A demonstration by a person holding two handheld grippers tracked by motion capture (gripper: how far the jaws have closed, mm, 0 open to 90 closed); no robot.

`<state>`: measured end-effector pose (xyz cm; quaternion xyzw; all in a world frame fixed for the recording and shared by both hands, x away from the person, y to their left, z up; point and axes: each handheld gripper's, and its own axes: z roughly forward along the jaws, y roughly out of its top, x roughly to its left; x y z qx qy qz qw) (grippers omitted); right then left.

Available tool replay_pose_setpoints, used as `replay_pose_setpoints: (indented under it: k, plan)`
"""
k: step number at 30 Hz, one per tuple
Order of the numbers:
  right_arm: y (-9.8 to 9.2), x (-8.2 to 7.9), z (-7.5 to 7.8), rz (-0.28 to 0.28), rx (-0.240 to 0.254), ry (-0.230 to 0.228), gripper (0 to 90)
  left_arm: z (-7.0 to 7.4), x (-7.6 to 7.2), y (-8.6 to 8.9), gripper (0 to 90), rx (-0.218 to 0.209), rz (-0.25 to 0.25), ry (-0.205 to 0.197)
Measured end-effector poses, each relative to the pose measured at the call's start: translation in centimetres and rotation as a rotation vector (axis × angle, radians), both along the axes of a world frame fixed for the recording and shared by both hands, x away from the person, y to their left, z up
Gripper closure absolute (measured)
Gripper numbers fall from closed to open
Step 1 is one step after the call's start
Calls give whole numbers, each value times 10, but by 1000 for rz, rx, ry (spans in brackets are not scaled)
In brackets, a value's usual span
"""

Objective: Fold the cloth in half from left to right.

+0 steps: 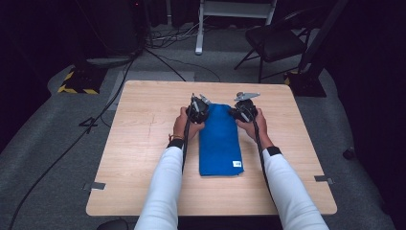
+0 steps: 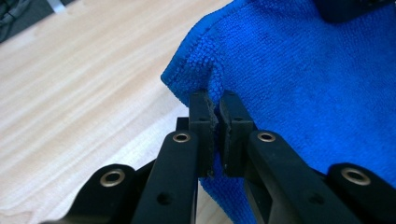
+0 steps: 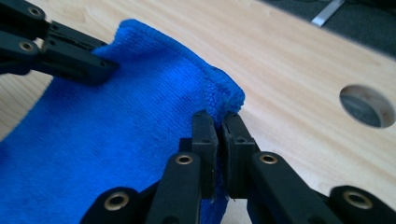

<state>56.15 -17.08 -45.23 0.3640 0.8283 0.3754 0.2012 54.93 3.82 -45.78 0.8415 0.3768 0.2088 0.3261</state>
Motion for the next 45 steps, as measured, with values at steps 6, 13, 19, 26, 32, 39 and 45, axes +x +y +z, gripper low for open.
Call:
replay_pose_setpoints:
  k: [6,13,19,26,32,39,45]
  plan:
    - [0,0,5,-2,3,-24,858,4,-1,0,853,4,-1,-17]
    - [-2,-7,7,22,21,-36,859,6,-10,5,848,-35,-40,-30]
    - [-4,-21,8,78,33,-41,859,7,-28,11,844,-48,-110,-43]
    - [-5,-40,11,141,40,-56,859,9,-43,18,841,-72,-162,-48]
    - [-9,-53,15,177,55,-67,859,13,-58,19,828,-64,-221,-55]
    - [-17,-76,13,241,52,-73,858,9,-83,24,817,-41,-314,-62]
    - [-23,-97,10,296,51,-68,858,4,-103,26,815,-17,-357,-63]
